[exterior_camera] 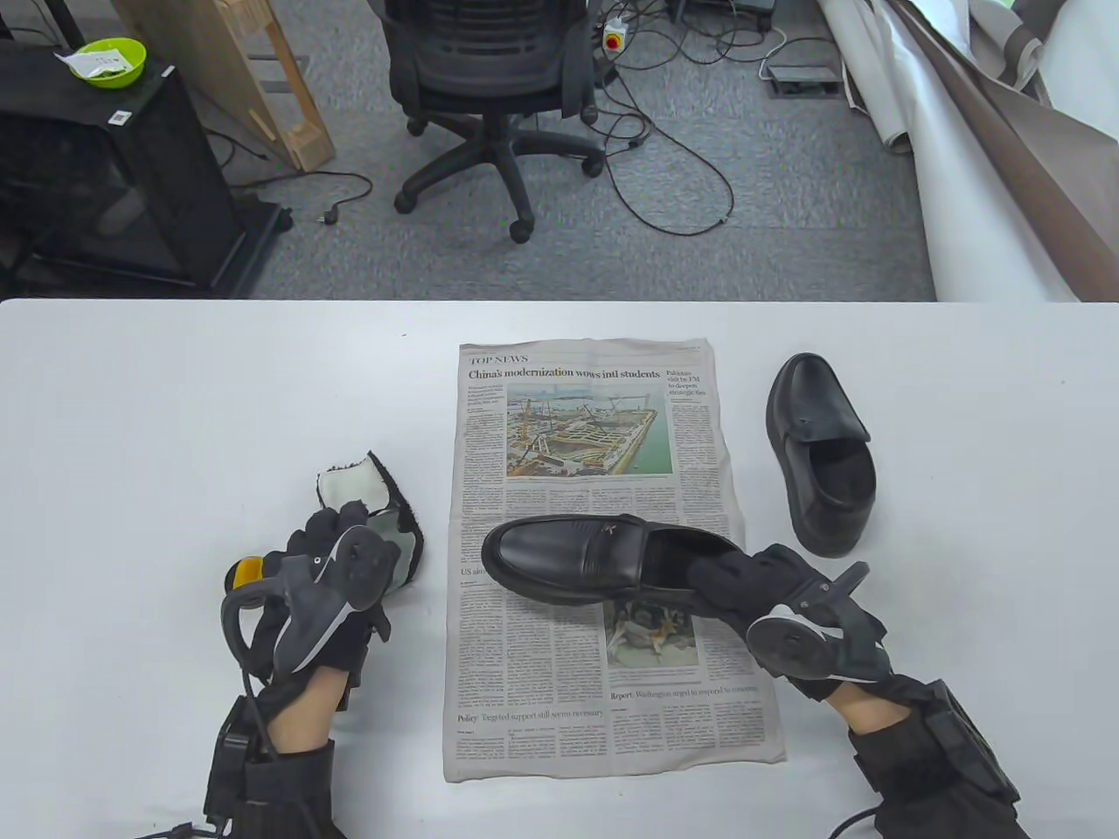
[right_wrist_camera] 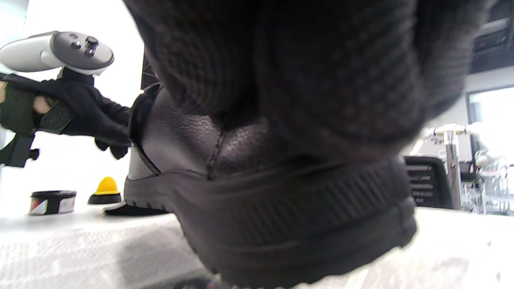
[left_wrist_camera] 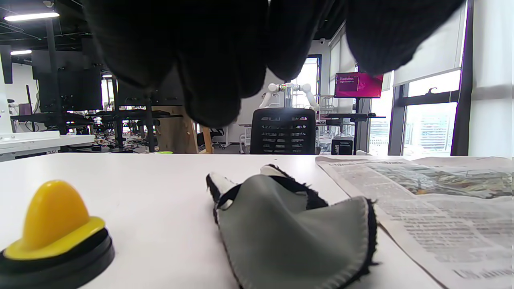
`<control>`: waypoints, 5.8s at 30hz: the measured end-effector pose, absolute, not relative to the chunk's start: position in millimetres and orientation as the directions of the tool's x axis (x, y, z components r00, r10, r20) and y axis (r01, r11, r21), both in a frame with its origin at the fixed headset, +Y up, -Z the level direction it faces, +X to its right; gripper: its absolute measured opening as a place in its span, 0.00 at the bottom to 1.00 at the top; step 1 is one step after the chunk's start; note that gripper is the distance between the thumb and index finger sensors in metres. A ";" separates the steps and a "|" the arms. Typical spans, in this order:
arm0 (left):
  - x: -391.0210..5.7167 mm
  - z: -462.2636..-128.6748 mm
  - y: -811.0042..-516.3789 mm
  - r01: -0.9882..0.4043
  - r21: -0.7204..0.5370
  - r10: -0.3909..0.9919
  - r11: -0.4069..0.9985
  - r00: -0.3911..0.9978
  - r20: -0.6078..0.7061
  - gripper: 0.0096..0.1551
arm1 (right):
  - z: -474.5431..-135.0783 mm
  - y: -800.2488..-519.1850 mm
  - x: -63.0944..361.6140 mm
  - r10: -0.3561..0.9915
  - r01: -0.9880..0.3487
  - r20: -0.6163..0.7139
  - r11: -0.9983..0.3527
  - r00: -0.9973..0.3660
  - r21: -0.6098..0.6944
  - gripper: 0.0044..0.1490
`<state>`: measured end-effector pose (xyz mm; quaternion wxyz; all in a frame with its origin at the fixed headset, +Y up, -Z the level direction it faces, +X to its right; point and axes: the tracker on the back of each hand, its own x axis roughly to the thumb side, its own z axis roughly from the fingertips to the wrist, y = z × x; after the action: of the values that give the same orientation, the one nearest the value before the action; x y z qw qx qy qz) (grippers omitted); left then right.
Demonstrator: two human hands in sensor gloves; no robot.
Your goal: Dip and apply built-in sponge shoe polish on shoes
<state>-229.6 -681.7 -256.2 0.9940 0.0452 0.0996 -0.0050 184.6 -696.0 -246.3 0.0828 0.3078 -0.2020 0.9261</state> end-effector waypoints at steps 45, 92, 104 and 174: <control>-230.4 -353.9 -722.6 -0.025 -0.410 -0.113 0.912 0.944 -0.309 0.42 | -277.8 -732.8 178.0 0.445 -0.338 0.505 -0.894 -0.740 0.293 0.26; -46.1 -244.5 -683.2 -0.007 -0.082 0.031 0.997 0.956 0.291 0.29 | -277.6 -733.8 172.8 0.411 -0.284 0.442 -0.901 -0.797 0.327 0.26; -50.6 -244.5 -699.8 0.004 -0.102 0.024 0.995 0.964 0.265 0.34 | -277.8 -733.3 170.8 0.394 -0.271 0.459 -0.911 -0.796 0.311 0.26; -29.7 -300.7 -700.6 -0.020 -0.192 0.055 0.981 0.983 0.177 0.33 | -272.6 -733.8 165.4 0.312 -0.196 0.477 -0.941 -0.822 0.277 0.26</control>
<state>-29.7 -700.6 -300.7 0.9911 -0.0953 -0.0911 0.0189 165.4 -733.8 -272.6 0.1338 0.2667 0.1083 0.9483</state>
